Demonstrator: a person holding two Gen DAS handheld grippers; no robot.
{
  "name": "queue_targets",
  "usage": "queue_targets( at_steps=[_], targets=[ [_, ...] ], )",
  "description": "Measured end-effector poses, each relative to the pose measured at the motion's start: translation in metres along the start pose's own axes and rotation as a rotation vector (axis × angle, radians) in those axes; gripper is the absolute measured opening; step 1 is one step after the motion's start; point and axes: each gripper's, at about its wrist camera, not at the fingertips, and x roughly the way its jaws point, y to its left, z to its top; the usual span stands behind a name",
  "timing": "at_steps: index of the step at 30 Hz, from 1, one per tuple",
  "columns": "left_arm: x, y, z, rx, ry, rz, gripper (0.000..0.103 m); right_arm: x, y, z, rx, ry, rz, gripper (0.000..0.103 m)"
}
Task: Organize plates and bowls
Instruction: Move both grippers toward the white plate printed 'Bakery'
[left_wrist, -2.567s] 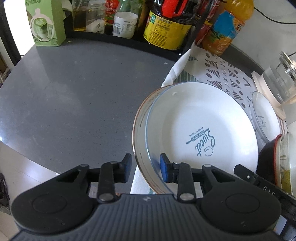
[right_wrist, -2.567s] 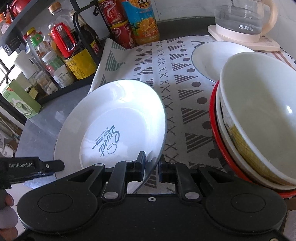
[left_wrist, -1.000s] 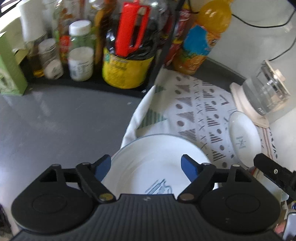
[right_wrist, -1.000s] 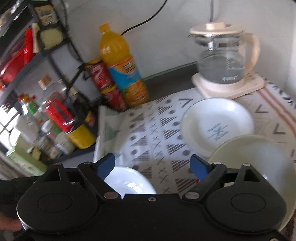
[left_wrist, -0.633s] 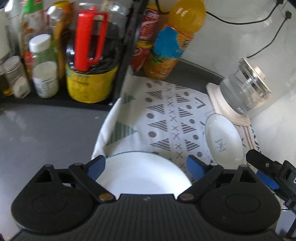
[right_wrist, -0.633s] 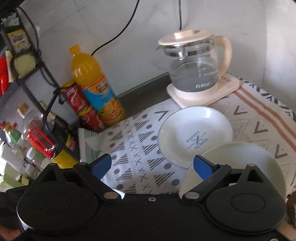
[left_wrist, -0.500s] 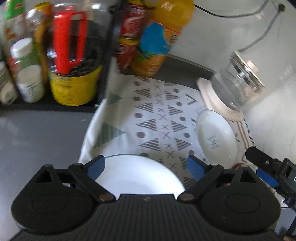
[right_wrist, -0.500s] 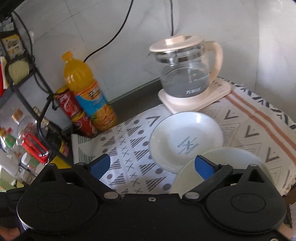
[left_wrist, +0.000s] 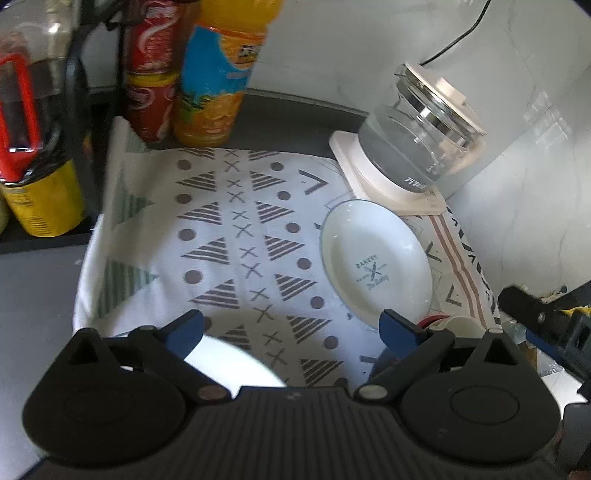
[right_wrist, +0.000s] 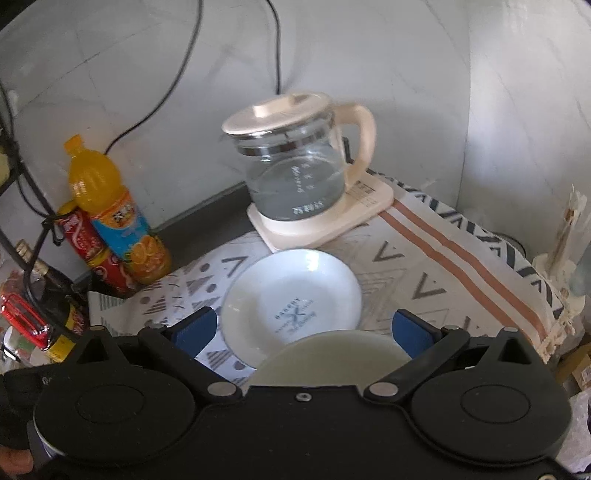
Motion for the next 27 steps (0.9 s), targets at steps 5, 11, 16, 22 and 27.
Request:
queue_targets(
  at_steps=[5,11,16,22,27],
  targets=[
    [0.014,-0.019,0.007,0.006,0.013,0.014,0.100,0.014,-0.021,0.012,0.003,0.044,0.021,0.102],
    [0.026,-0.036,0.017,0.005,0.008,0.058,0.100,0.031,-0.039,0.028,-0.007,0.092,0.070,0.102],
    [0.039,-0.043,0.025,-0.010,0.017,0.087,0.100,0.047,-0.054,0.040,-0.014,0.126,0.096,0.102],
    [0.058,-0.051,0.029,-0.032,0.027,0.092,0.100,0.071,-0.068,0.048,-0.028,0.168,0.139,0.097],
    [0.071,-0.053,0.032,-0.047,0.036,0.087,0.099,0.087,-0.082,0.052,-0.007,0.208,0.152,0.091]
  ],
)
